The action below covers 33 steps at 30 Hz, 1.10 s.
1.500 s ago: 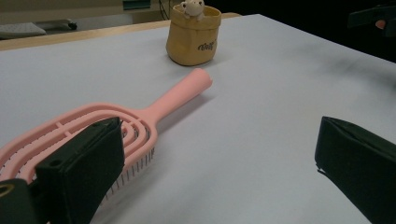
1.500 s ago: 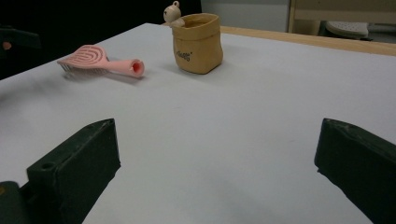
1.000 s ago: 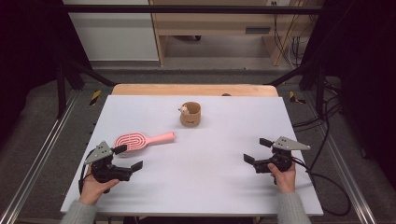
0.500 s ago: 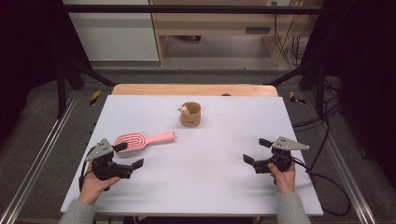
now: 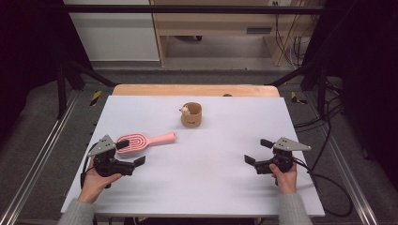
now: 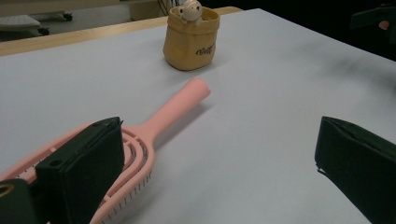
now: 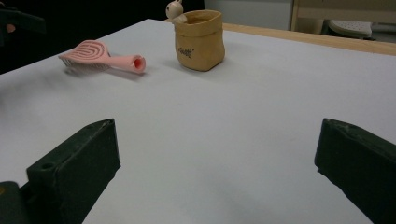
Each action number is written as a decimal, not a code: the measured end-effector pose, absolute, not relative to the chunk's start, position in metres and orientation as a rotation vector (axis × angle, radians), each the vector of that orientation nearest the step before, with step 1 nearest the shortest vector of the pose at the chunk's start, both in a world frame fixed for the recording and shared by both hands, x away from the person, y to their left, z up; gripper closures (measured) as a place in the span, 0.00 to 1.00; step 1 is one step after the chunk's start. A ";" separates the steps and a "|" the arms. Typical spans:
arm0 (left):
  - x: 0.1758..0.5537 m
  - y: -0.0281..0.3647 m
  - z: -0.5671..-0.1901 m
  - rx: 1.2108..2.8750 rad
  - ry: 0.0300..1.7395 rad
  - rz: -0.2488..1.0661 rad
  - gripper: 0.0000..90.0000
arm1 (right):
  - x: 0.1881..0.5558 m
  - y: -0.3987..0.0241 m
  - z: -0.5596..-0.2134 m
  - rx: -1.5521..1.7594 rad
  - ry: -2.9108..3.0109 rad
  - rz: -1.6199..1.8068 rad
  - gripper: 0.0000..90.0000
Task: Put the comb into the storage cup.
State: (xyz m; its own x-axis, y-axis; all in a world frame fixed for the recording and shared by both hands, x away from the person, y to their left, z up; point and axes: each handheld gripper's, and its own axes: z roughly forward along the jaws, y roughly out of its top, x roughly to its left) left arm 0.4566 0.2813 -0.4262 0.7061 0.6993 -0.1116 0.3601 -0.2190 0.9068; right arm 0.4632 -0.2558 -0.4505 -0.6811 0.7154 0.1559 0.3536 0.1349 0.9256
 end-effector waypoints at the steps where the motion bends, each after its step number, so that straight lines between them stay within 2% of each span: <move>1: 0.458 0.280 -0.424 1.838 0.830 0.397 0.02 | 0.463 -0.256 -0.451 1.035 2.094 1.560 0.00; 19: 0.475 0.266 -0.412 1.869 0.840 0.421 0.03 | 0.464 -0.255 -0.451 1.032 2.100 1.553 0.00; 33: 0.490 0.256 -0.412 1.902 0.881 0.443 0.09 | 0.464 -0.255 -0.452 1.030 2.109 1.548 0.00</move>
